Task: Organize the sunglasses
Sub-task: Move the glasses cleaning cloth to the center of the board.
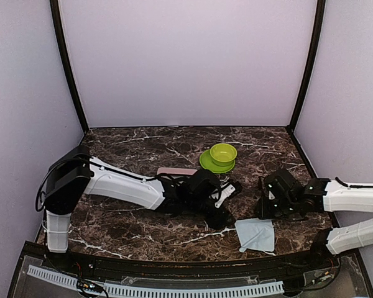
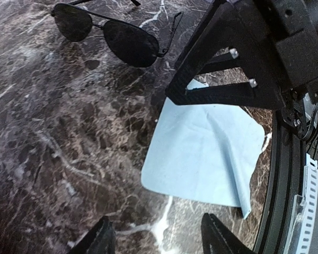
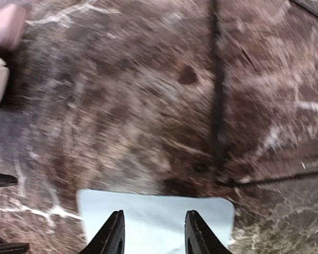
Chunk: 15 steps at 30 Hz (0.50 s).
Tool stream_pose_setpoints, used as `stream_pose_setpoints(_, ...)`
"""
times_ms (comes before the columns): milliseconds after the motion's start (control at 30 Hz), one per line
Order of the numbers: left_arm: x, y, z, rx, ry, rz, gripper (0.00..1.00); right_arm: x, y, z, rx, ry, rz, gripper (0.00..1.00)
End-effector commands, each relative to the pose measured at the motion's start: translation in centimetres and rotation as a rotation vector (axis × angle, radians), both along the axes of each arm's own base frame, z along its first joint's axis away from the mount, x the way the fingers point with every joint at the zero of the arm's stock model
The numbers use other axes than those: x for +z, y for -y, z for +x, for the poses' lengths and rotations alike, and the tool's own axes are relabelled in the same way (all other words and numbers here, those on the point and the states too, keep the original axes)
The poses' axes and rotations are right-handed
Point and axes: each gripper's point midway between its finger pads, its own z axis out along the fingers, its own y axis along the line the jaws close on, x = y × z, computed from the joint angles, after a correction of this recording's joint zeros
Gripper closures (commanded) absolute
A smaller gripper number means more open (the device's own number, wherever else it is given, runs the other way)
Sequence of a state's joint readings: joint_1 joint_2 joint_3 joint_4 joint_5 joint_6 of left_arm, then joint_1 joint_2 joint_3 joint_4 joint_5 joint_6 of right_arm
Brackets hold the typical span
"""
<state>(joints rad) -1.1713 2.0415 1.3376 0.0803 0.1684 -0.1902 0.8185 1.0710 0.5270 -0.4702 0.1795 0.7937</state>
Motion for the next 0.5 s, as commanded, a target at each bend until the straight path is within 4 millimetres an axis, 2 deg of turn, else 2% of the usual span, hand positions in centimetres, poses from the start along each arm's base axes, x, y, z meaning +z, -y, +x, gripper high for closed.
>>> stream_pose_setpoints(0, 0.3, 2.8, -0.7, -0.063, 0.003, -0.012, 0.45, -2.6, 3.3, -1.8, -0.089, -0.088, -0.079, 0.6)
stream_pose_setpoints(267, -2.5, 4.7, -0.6, -0.096, 0.028, 0.06, 0.5, -3.8, 4.3, -1.9, -0.126, -0.091, -0.097, 0.63)
stream_pose_setpoints(467, -4.3, 4.9, -0.7, -0.115, 0.037, 0.111, 0.54, -3.9, 4.3, -1.8, -0.115, -0.092, -0.117, 0.67)
